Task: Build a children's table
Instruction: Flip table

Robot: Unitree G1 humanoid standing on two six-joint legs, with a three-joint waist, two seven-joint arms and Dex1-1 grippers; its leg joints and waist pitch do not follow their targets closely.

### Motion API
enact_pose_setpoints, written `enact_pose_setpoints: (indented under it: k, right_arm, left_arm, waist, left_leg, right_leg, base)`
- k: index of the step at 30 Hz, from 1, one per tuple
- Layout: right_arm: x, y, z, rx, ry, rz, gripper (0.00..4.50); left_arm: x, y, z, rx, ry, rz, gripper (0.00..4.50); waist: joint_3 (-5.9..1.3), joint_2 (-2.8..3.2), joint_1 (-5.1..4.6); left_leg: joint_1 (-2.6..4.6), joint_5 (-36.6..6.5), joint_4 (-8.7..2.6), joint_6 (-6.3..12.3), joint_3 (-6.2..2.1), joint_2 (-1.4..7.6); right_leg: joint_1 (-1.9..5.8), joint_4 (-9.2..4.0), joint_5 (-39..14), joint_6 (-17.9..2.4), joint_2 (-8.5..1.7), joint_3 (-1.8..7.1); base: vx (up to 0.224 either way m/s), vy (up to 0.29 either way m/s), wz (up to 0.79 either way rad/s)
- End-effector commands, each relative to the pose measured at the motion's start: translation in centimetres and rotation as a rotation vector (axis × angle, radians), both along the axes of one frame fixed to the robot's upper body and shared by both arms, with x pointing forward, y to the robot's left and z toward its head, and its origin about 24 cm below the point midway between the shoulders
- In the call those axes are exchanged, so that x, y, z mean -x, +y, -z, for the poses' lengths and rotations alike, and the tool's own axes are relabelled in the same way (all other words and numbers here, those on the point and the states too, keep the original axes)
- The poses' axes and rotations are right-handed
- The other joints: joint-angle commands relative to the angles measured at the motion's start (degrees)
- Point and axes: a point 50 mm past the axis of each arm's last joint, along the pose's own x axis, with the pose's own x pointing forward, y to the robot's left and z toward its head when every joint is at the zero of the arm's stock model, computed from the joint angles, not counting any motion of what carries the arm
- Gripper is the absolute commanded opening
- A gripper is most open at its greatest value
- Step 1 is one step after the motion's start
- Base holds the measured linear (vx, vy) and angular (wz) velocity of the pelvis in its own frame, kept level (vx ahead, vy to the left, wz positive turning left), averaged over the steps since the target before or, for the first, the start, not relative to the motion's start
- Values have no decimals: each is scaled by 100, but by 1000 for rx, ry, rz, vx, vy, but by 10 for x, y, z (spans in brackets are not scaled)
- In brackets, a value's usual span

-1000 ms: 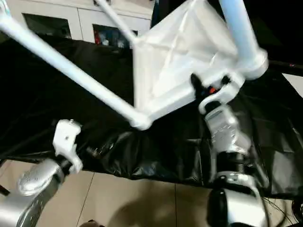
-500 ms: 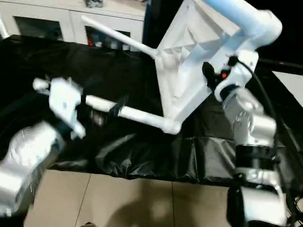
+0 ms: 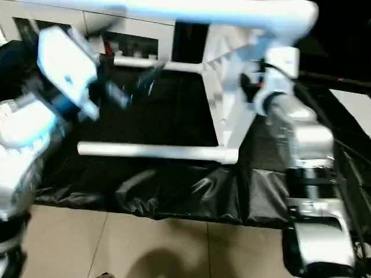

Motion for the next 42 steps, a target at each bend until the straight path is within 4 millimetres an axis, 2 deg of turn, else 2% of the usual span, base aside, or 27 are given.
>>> enact_pose_setpoints:
  k: [1,2,4,6,7,8,10,11,12,13,14,16,17,18,19,20,24,25,26,29,30,31,34,42]
  right_arm:
    - [0,5,24,18,107,-13,204]
    - [0,6,24,17,106,-17,257]
    - [1,11,26,9,108,-35,272]
    - [2,16,28,13,107,-61,279]
    - [2,17,28,15,106,-64,290]
    - [3,17,28,20,103,-65,310]
    - [3,17,29,22,102,-61,318]
    - [3,18,29,19,89,-63,318]
    - [4,18,29,20,83,-69,318]
    - [5,19,29,21,80,-74,318]
    - [6,19,29,22,74,-84,318]
    - [8,21,30,21,70,-102,318]
    - [9,21,30,21,65,-112,318]
    - [11,22,32,21,64,-119,318]
    - [13,22,34,19,68,-125,318]
    - [13,22,35,18,71,-126,318]
    - [14,22,38,29,77,-120,318]
    - [13,22,39,28,77,-121,318]
    - [14,22,39,25,78,-121,318]
    - [13,23,41,18,75,-119,318]
    - [12,23,42,7,71,-117,323]
    - [11,24,43,-5,62,-114,323]
    - [8,26,46,-23,55,-113,285]
    - [1,27,52,-39,38,-93,242]
  left_arm:
    - [-8,0,3,-58,-33,-65,450]
    - [-11,1,3,-69,-45,-89,450]
    - [-22,5,5,-115,-62,-165,450]
    - [-35,13,6,-166,-101,-256,450]
    - [-36,14,5,-167,-105,-262,450]
    - [-40,16,4,-162,-120,-288,450]
    - [-42,17,3,-165,-133,-304,450]
    - [-48,19,1,-178,-161,-337,450]
    - [-51,19,-1,-179,-178,-351,450]
    - [-53,19,-2,-178,-189,-358,450]
    - [-55,19,-4,-179,-202,-364,450]
    - [-59,18,-7,-178,-219,-365,450]
    - [-61,17,-8,-183,-234,-370,450]
    - [-64,17,-10,-186,-246,-373,450]
    - [-68,16,-12,-190,-268,-380,450]
    - [-69,16,-13,-190,-274,-383,450]
    - [-75,17,-13,-219,-285,-391,450]
    - [-76,17,-13,-221,-287,-392,450]
    - [-78,18,-13,-218,-286,-396,450]
    - [-83,19,-15,-203,-275,-399,450]
    - [-84,19,-15,-197,-275,-401,423]
    - [-86,20,-16,-194,-273,-405,423]
    - [-89,23,-17,-189,-273,-426,411]
    - [-95,32,-22,-172,-276,-460,330]
  waist:
    - [-313,93,-27]
    - [-312,72,-35]
    - [-327,57,-37]
    - [-335,57,-56]
    - [-347,81,-50]
    - [-392,55,-54]
    - [-407,54,-39]
    - [-409,52,-32]
    - [-407,110,-7]
    - [-396,91,-3]
    - [-392,112,9]
    - [-388,111,25]
    - [-384,140,34]
    - [-385,133,31]
    - [-380,158,34]
    - [-386,158,36]
    - [-382,167,35]
    - [-382,224,40]
    - [-385,206,35]
    - [-383,232,39]
    - [-384,266,44]
    - [-382,259,42]
    - [-372,256,33]
    - [-364,286,43]
  left_leg:
    - [162,-1000,-383,-692,-68,118]
    - [162,-1037,-392,-732,-75,118]
    - [169,-987,-385,-735,-76,118]
    - [138,-851,-386,-733,-84,109]
    - [142,-786,-379,-728,-89,106]
    - [127,-443,-348,-663,-88,98]
    - [112,-87,-316,-538,-65,79]
    - [106,-14,-310,-511,-62,73]
    - [128,-11,-306,-486,-56,76]
    - [124,-45,-314,-498,-53,78]
    - [134,-103,-318,-506,-55,81]
    - [137,-214,-331,-550,-63,87]
    - [135,-259,-337,-568,-67,85]
    - [141,-294,-337,-577,-65,90]
    - [144,-366,-342,-585,-69,87]
    - [142,-392,-344,-604,-82,87]
    - [145,-371,-341,-591,-77,91]
    - [146,-369,-340,-600,-84,89]
    - [150,-394,-340,-613,-83,91]
    - [149,-402,-342,-620,-87,89]
    - [148,-420,-341,-630,-90,89]
    - [151,-467,-345,-633,-90,91]
    - [149,-623,-356,-635,-93,92]
    - [159,-777,-368,-621,-98,103]
  right_leg:
    - [55,-427,-528,-373,-245,174]
    - [58,-421,-555,-371,-246,172]
    - [58,-409,-454,-387,-244,173]
    - [84,-389,-226,-428,-239,170]
    - [90,-376,-107,-434,-239,170]
    - [131,-316,476,-521,-230,170]
    - [134,-270,1105,-648,-202,173]
    - [141,-259,1217,-685,-197,173]
    - [122,-258,1277,-728,-194,174]
    - [127,-265,1276,-755,-188,173]
    - [124,-272,1239,-757,-190,173]
    - [135,-276,1153,-774,-203,175]
    - [135,-280,1106,-787,-210,175]
    - [135,-286,1088,-789,-213,175]
    - [130,-302,1036,-781,-213,175]
    - [148,-291,1042,-788,-219,174]
    - [142,-286,1070,-866,-227,174]
    - [140,-279,1087,-875,-230,176]
    - [144,-282,1116,-901,-224,171]
    - [146,-275,1150,-944,-230,170]
    - [146,-274,1173,-969,-233,172]
    - [145,-278,1150,-988,-236,168]
    - [144,-295,958,-1034,-245,166]
    - [119,-314,682,-1054,-261,163]
  base:
    - [0,0,0]
    - [0,0,0]
    - [0,0,0]
    - [0,0,0]
    - [0,0,0]
    - [0,0,0]
    - [0,0,0]
    - [0,0,0]
    - [0,0,0]
    - [0,0,0]
    - [0,0,0]
    - [0,0,0]
    - [0,0,0]
    - [0,0,0]
    - [0,0,0]
    - [0,0,0]
    - [0,0,0]
    - [0,0,0]
    - [0,0,0]
    - [0,0,0]
    - [0,0,0]
    - [0,0,0]
    - [0,0,0]
    - [0,0,0]
